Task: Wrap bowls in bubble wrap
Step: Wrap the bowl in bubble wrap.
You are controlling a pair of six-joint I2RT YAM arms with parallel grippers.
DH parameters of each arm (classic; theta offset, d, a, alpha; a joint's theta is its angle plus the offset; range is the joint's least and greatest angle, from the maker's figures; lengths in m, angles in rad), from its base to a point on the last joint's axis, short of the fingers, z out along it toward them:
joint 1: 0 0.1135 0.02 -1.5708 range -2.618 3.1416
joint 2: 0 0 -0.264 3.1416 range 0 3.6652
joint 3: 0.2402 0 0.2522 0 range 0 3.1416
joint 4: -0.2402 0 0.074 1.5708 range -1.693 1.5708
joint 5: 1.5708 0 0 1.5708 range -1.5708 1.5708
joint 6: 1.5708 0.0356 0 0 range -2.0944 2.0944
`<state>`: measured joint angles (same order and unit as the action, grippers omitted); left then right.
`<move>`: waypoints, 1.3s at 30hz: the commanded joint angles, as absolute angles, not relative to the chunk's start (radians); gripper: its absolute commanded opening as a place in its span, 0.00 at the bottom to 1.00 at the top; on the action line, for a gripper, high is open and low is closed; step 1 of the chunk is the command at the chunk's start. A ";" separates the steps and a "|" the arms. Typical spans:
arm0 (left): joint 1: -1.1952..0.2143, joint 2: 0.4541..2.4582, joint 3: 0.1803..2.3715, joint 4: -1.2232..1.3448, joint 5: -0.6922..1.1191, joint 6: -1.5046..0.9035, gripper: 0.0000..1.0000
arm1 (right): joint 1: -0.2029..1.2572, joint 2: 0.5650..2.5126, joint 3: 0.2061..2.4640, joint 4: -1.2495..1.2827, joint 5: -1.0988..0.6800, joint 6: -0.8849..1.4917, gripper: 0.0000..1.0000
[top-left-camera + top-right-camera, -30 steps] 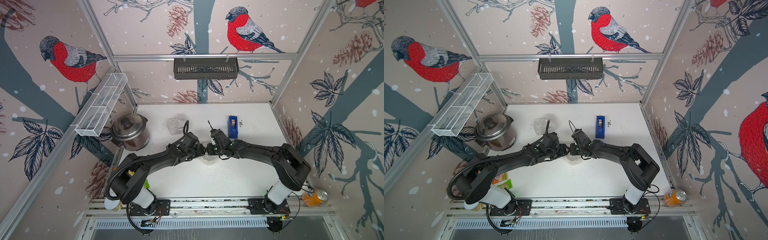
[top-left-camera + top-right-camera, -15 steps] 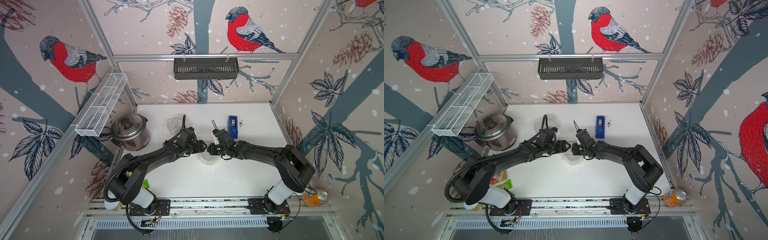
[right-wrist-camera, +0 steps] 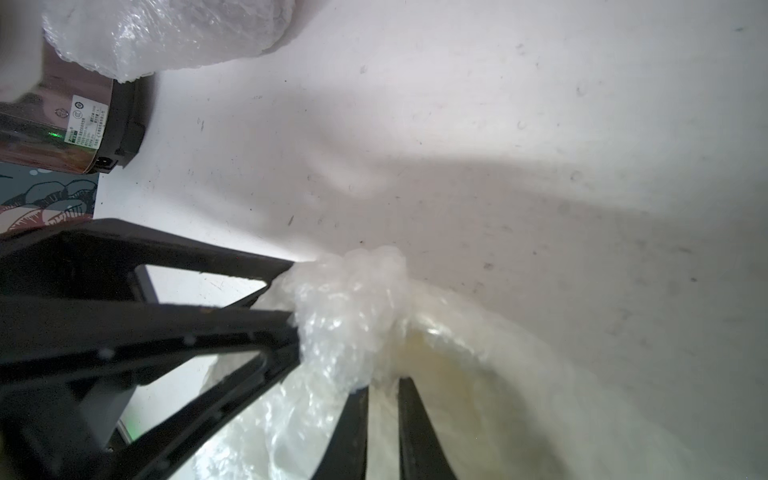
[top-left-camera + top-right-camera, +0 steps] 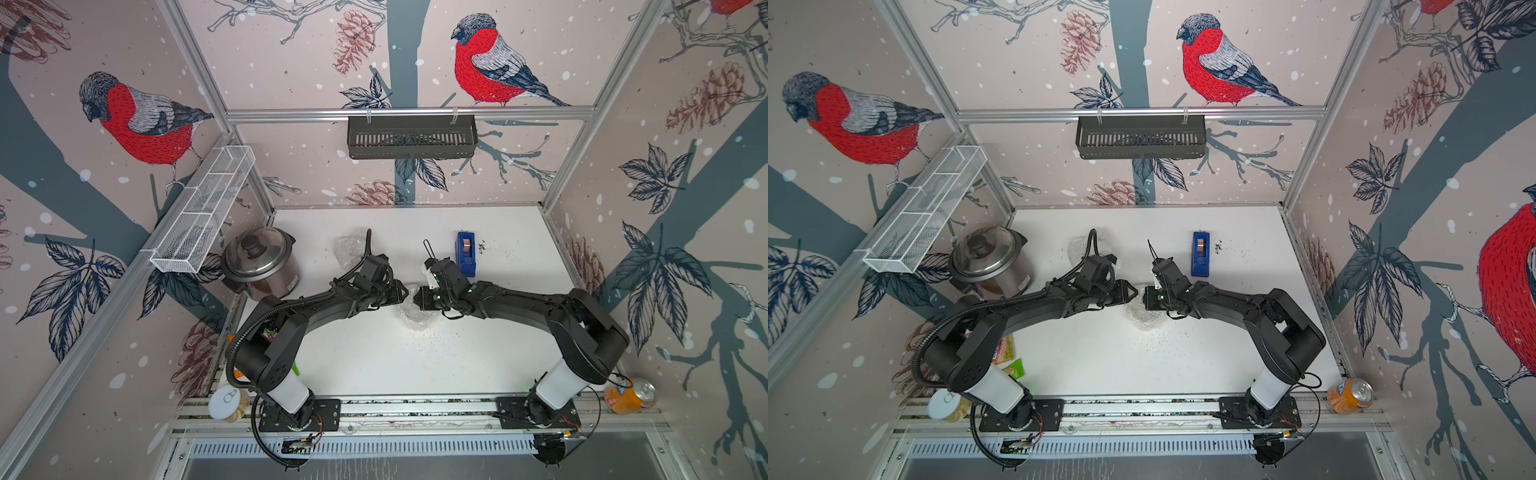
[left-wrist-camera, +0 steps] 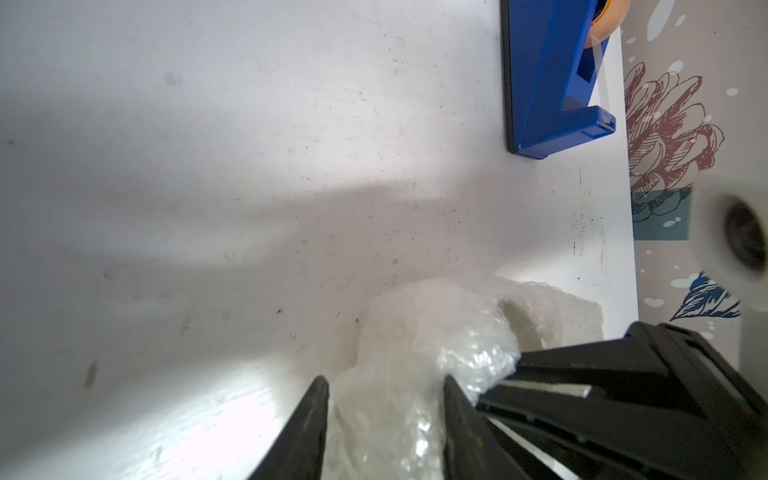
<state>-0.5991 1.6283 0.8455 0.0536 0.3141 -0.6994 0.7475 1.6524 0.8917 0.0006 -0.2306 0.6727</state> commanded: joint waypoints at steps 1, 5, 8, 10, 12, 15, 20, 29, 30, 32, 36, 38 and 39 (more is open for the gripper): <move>-0.601 1.642 0.850 0.106 0.350 -0.698 0.40 | 0.749 1.651 0.897 0.011 -0.233 0.653 0.17; -0.603 1.631 0.837 0.108 0.360 -0.699 0.45 | 0.748 1.659 0.905 0.007 -0.234 0.650 0.17; -0.602 1.614 0.827 0.105 0.370 -0.699 0.55 | 0.747 1.670 0.912 0.000 -0.233 0.647 0.17; -0.601 1.605 0.818 0.105 0.371 -0.698 0.58 | 0.746 1.676 0.913 0.000 -0.233 0.647 0.16; -0.602 1.606 0.813 0.107 0.379 -0.695 0.58 | 0.744 1.679 0.912 0.000 -0.234 0.648 0.16; -0.601 1.632 0.815 0.112 0.385 -0.696 0.54 | 0.743 1.677 0.914 0.000 -0.236 0.649 0.16; -0.601 1.654 0.820 0.139 0.386 -0.717 0.37 | 0.742 1.672 0.918 -0.006 -0.237 0.649 0.15; -0.616 1.610 0.811 0.150 0.330 -0.707 0.16 | 0.735 1.601 0.967 -0.084 -0.189 0.632 0.26; -0.622 1.609 0.812 0.146 0.319 -0.703 0.15 | 0.728 1.585 0.972 -0.092 -0.184 0.631 0.31; -0.634 1.610 0.811 0.143 0.307 -0.696 0.14 | 0.708 1.546 0.976 -0.114 -0.175 0.628 0.42; -0.653 1.613 0.819 0.128 0.281 -0.686 0.13 | 0.629 1.444 0.985 -0.180 -0.139 0.606 0.60; -0.656 1.611 0.821 0.125 0.275 -0.686 0.12 | 0.544 1.387 0.971 -0.195 -0.154 0.589 0.63; -0.657 1.608 0.823 0.123 0.273 -0.684 0.12 | 0.487 1.358 0.960 -0.195 -0.173 0.584 0.63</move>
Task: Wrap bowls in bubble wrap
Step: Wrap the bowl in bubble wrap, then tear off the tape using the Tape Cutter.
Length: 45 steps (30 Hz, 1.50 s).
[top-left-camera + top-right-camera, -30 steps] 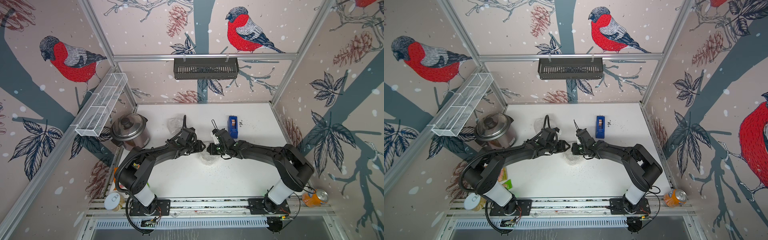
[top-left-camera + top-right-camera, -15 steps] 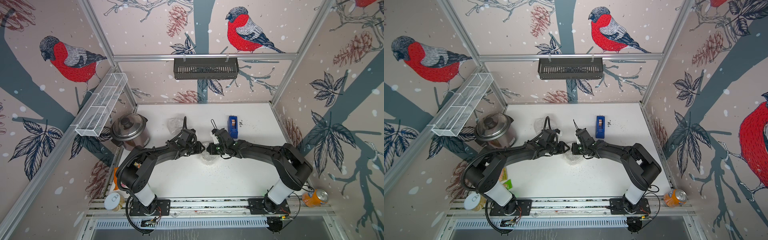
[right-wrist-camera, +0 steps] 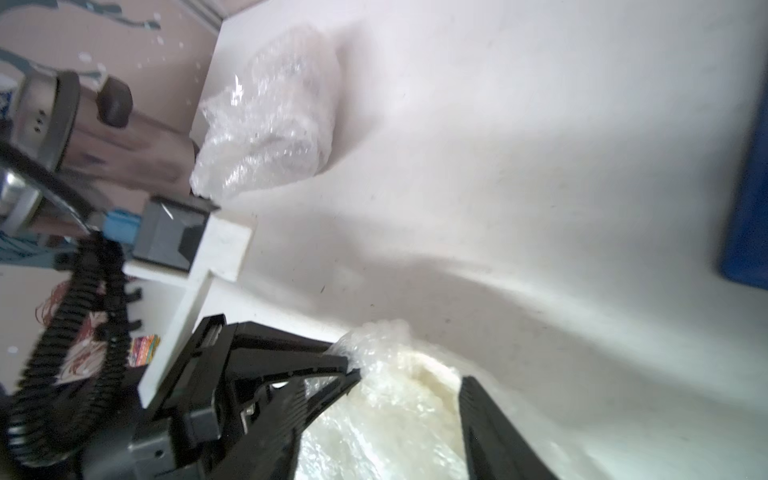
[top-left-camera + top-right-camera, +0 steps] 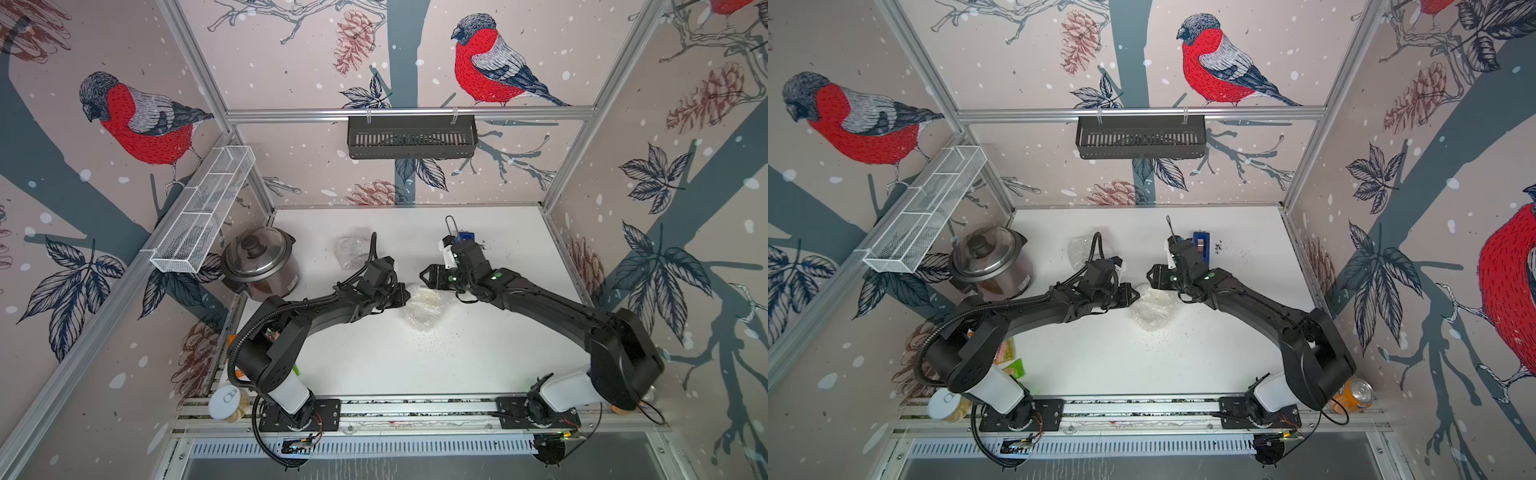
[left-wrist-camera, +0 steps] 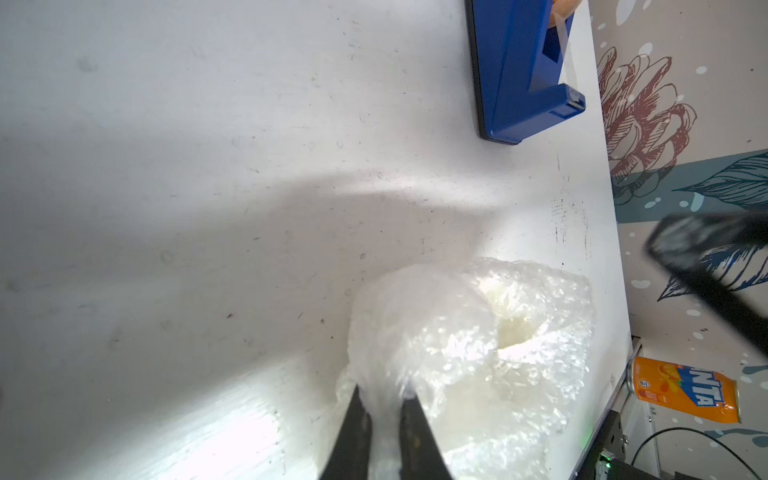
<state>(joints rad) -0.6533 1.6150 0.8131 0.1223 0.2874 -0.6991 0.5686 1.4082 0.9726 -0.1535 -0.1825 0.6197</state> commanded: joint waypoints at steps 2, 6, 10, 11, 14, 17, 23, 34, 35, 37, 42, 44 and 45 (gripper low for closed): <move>-0.659 1.600 0.827 0.114 0.264 -0.681 0.12 | 0.371 1.325 0.933 -0.168 -0.249 0.572 0.63; -0.670 1.589 0.845 0.074 0.228 -0.667 0.11 | 0.154 1.404 0.939 -0.103 -0.495 0.529 0.56; -0.672 1.591 0.848 0.057 0.224 -0.665 0.11 | 0.063 1.560 1.021 -0.104 -0.571 0.494 0.44; -0.673 1.591 0.847 0.055 0.224 -0.666 0.11 | 0.053 1.592 1.027 -0.077 -0.586 0.495 0.42; -0.673 1.591 0.845 0.047 0.218 -0.663 0.10 | 0.041 1.673 1.060 -0.034 -0.616 0.501 0.38; -0.673 1.591 0.843 0.040 0.213 -0.660 0.09 | 0.047 1.737 1.090 -0.026 -0.630 0.503 0.34; -0.673 1.592 0.841 0.047 0.218 -0.663 0.09 | 0.056 1.794 1.092 -0.024 -0.629 0.487 0.33; -0.673 1.588 0.841 0.044 0.222 -0.663 0.08 | 0.061 1.883 1.119 -0.022 -0.647 0.473 0.32; -0.673 1.586 0.840 0.043 0.222 -0.663 0.08 | 0.062 1.889 1.120 -0.020 -0.650 0.474 0.31; -0.673 1.585 0.839 0.044 0.224 -0.663 0.08 | 0.061 1.897 1.123 -0.018 -0.652 0.476 0.30; -0.672 1.589 0.840 0.046 0.225 -0.666 0.07 | 0.057 1.907 1.122 -0.013 -0.652 0.484 0.25; -0.672 1.587 0.840 0.046 0.225 -0.666 0.07 | 0.054 1.905 1.115 -0.006 -0.654 0.489 0.24; -0.673 1.588 0.840 0.045 0.225 -0.666 0.07 | 0.053 1.904 1.113 -0.004 -0.655 0.491 0.24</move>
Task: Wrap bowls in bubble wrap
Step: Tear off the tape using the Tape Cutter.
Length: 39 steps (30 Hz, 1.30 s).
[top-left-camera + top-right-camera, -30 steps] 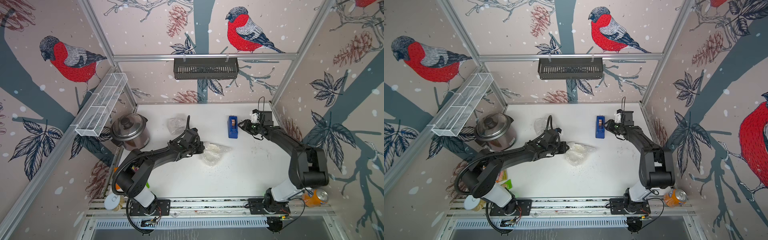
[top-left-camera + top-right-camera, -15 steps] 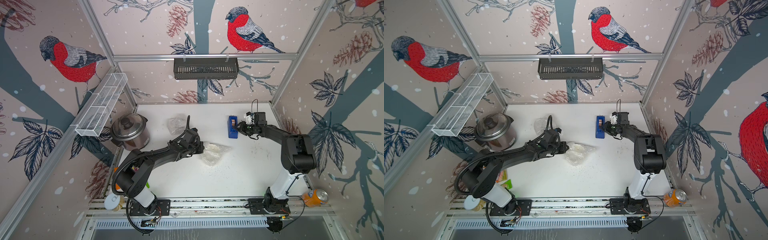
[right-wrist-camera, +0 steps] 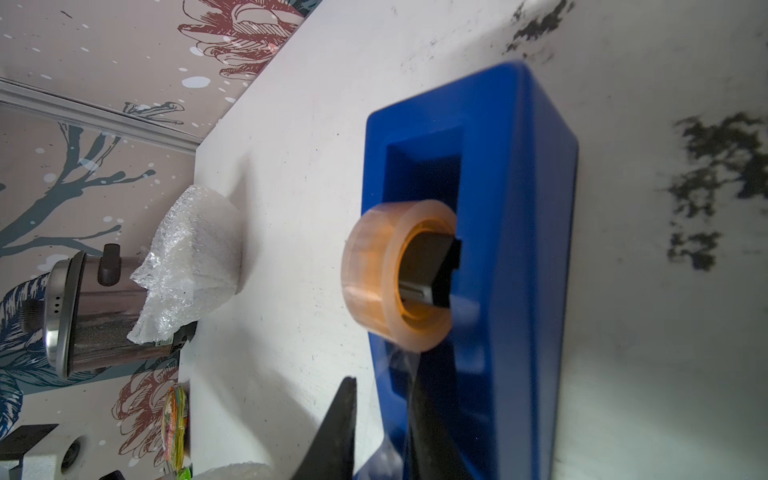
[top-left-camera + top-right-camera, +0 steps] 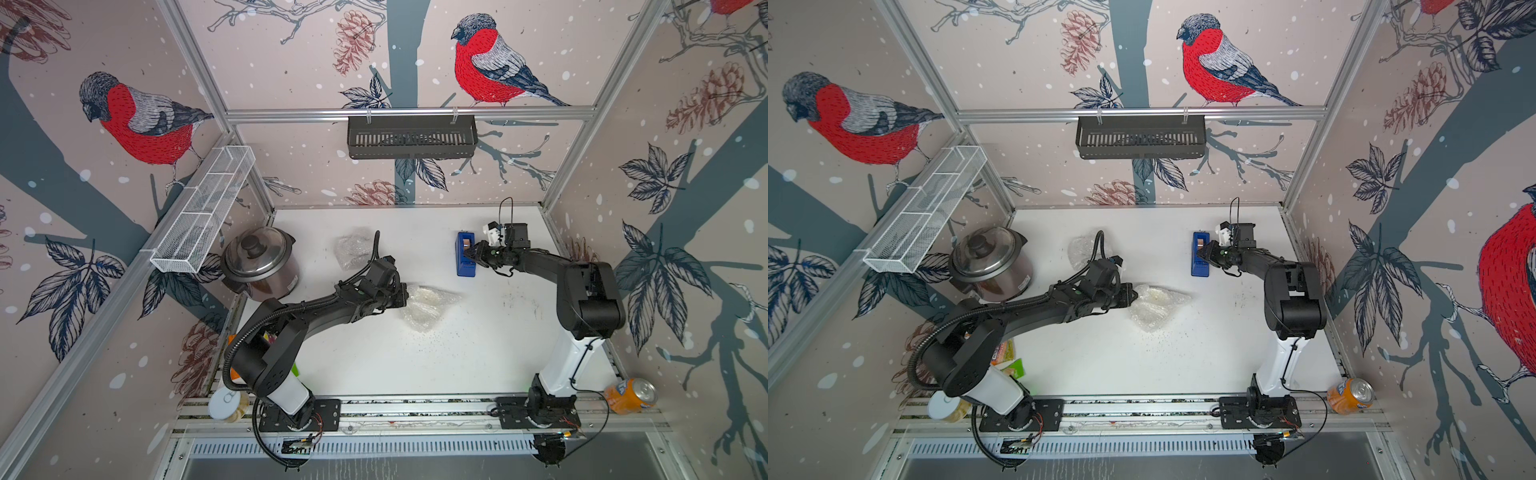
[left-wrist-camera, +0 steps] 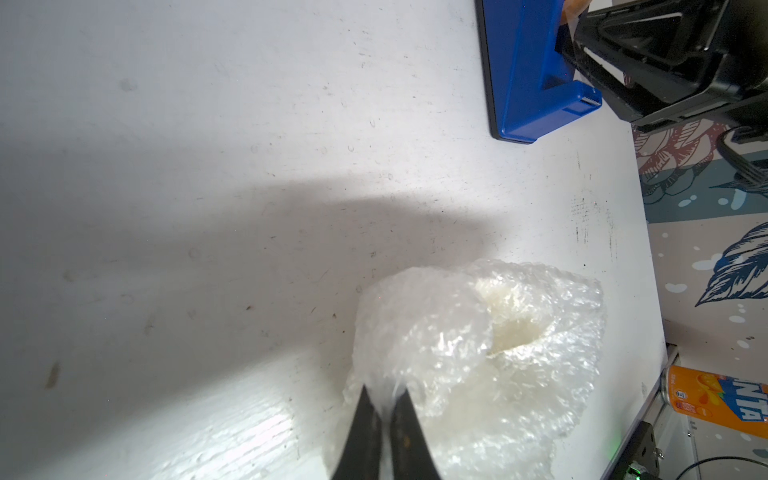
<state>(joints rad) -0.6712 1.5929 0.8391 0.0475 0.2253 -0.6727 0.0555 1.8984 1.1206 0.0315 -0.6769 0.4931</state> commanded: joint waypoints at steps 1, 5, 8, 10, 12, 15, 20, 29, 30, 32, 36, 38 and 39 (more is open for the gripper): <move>-0.673 1.588 0.841 0.045 0.225 -0.665 0.07 | 0.051 1.905 1.111 -0.002 -0.656 0.494 0.23; -0.673 1.586 0.837 0.047 0.226 -0.666 0.06 | 0.049 1.906 1.109 0.000 -0.662 0.496 0.20; -0.673 1.586 0.836 0.047 0.225 -0.666 0.06 | 0.050 1.905 1.110 0.006 -0.672 0.501 0.17; -0.673 1.587 0.833 0.046 0.224 -0.665 0.06 | 0.049 1.909 1.113 0.008 -0.680 0.502 0.17; -0.673 1.589 0.833 0.047 0.224 -0.666 0.06 | 0.050 1.917 1.116 0.007 -0.687 0.502 0.18; -0.672 1.591 0.836 0.049 0.225 -0.665 0.06 | 0.049 1.920 1.113 0.011 -0.689 0.504 0.19; -0.672 1.593 0.838 0.047 0.224 -0.665 0.06 | 0.045 1.919 1.114 0.021 -0.698 0.513 0.12; -0.673 1.597 0.830 0.052 0.220 -0.666 0.05 | 0.044 1.897 1.109 0.053 -0.744 0.540 0.01; -0.673 1.597 0.829 0.051 0.219 -0.666 0.05 | 0.044 1.890 1.107 0.058 -0.748 0.544 0.01; -0.672 1.598 0.830 0.051 0.218 -0.666 0.04 | 0.043 1.869 1.097 0.073 -0.758 0.555 0.00; -0.673 1.600 0.827 0.050 0.216 -0.672 0.04 | 0.044 1.835 1.082 0.096 -0.774 0.576 0.00; -0.673 1.603 0.826 0.051 0.216 -0.674 0.04 | 0.045 1.821 1.080 0.098 -0.776 0.578 0.00; -0.672 1.604 0.825 0.051 0.216 -0.674 0.04 | 0.045 1.816 1.078 0.097 -0.777 0.579 0.00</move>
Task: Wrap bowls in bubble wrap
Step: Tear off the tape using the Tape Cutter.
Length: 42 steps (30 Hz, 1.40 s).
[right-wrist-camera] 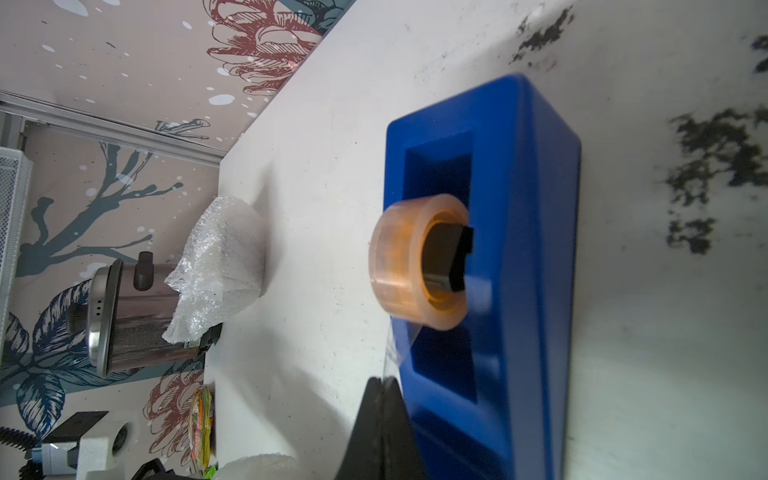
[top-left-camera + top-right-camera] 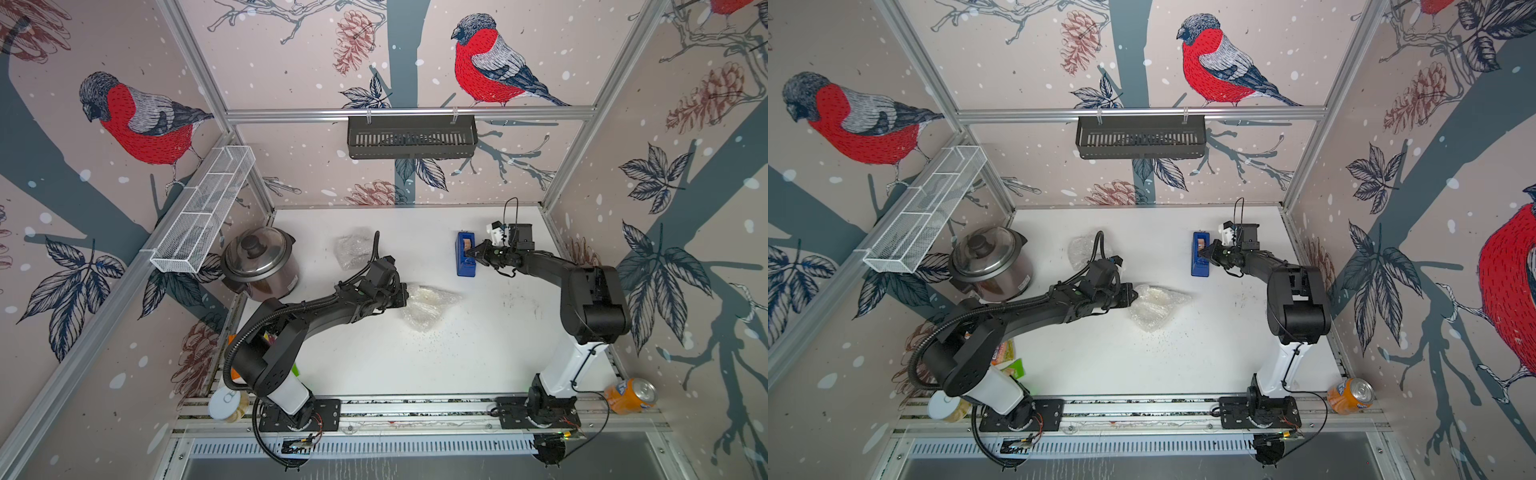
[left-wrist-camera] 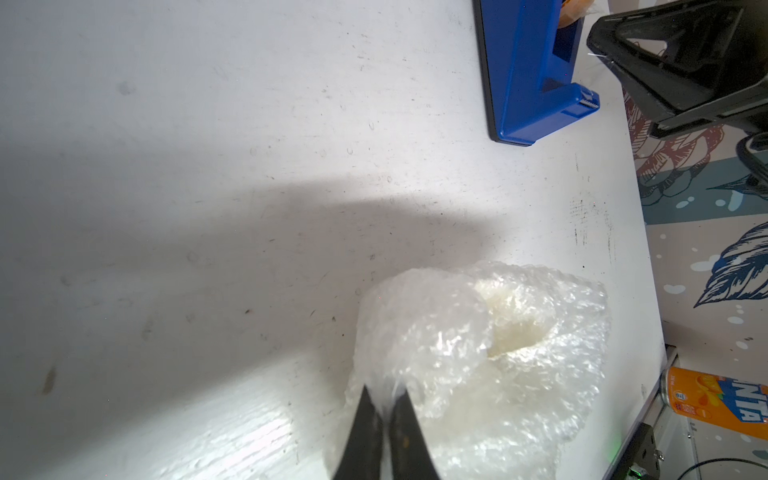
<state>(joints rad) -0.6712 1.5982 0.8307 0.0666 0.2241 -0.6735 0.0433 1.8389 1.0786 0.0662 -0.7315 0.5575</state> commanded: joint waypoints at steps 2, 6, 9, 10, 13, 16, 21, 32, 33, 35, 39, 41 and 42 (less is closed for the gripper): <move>-0.672 1.605 0.822 0.051 0.215 -0.672 0.03 | 0.046 1.805 1.070 0.099 -0.781 0.579 0.00; -0.672 1.605 0.819 0.052 0.213 -0.675 0.03 | 0.048 1.777 1.043 0.121 -0.792 0.583 0.00; -0.672 1.606 0.817 0.056 0.213 -0.677 0.03 | 0.049 1.768 1.034 0.135 -0.801 0.583 0.00; -0.672 1.606 0.816 0.057 0.213 -0.677 0.03 | 0.050 1.764 1.034 0.135 -0.803 0.583 0.00; -0.673 1.608 0.816 0.057 0.213 -0.678 0.03 | 0.050 1.756 1.027 0.145 -0.811 0.586 0.00; -0.672 1.608 0.813 0.060 0.212 -0.681 0.02 | 0.048 1.747 1.020 0.162 -0.822 0.592 0.00; -0.671 1.612 0.808 0.065 0.216 -0.685 0.02 | 0.050 1.723 0.995 0.137 -0.806 0.585 0.00; -0.672 1.612 0.802 0.071 0.216 -0.685 0.02 | 0.061 1.606 0.813 0.164 -0.746 0.585 0.00; -0.672 1.610 0.801 0.071 0.216 -0.684 0.02 | 0.063 1.602 0.801 0.166 -0.743 0.587 0.00; -0.672 1.611 0.801 0.072 0.215 -0.685 0.02 | 0.067 1.593 0.784 0.168 -0.729 0.585 0.00; -0.672 1.612 0.795 0.077 0.218 -0.689 0.02 | 0.068 1.573 0.748 0.192 -0.736 0.591 0.00; -0.672 1.612 0.797 0.076 0.218 -0.689 0.02 | 0.066 1.566 0.733 0.200 -0.735 0.595 0.00; -0.672 1.612 0.796 0.077 0.218 -0.688 0.02 | 0.066 1.565 0.726 0.202 -0.735 0.594 0.00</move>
